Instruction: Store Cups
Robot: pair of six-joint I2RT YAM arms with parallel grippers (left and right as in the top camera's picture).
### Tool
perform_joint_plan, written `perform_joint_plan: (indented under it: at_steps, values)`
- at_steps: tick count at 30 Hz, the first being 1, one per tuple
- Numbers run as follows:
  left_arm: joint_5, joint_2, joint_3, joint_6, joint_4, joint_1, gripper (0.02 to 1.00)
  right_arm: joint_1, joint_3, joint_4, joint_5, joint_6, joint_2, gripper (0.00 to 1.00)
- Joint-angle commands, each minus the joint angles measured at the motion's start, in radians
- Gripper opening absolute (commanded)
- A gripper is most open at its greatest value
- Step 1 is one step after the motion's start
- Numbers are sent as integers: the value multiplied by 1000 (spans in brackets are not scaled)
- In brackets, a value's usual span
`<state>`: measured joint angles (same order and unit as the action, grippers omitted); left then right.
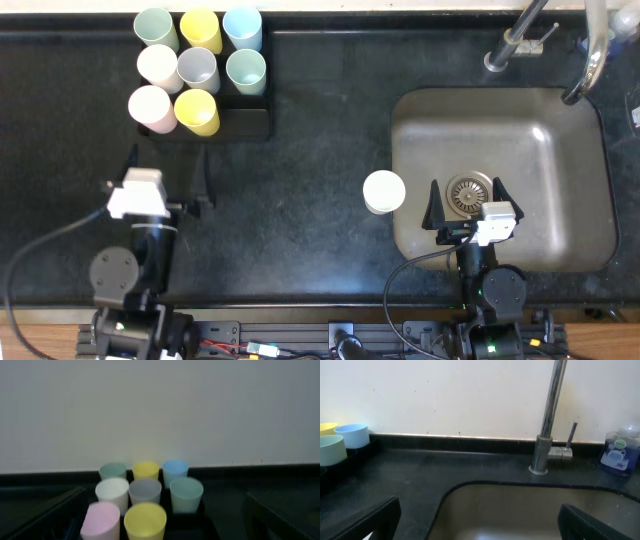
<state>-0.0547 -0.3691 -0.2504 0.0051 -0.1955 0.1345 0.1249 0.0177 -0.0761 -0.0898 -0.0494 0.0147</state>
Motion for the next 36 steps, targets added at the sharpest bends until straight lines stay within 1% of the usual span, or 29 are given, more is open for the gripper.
perform_joint_plan:
  at_steps: [1,5,8,9,11,15,17,36]
  values:
    - [13,114,105,21,-10,-11,1000,2,-13,5,-4,1,-9,998]
    - [13,211,184,21,-9,-14,1000,2,-13,5,-4,0,-9,998]
    - [42,281,239,21,-9,-31,998,2,-13,5,-4,0,-9,998]
    - [62,309,243,21,37,-37,1000,2,-13,5,-4,0,-9,996]
    - [64,366,243,21,128,-45,1000,2,-13,5,-4,1,-9,996]
    - [70,367,243,21,222,-47,1000,2,-13,5,-4,0,-9,996]
    - [92,367,243,21,280,-47,1000,2,-13,5,-4,1,-9,996]
    - [88,364,242,21,277,-47,1000,2,-13,5,-4,1,-9,998]
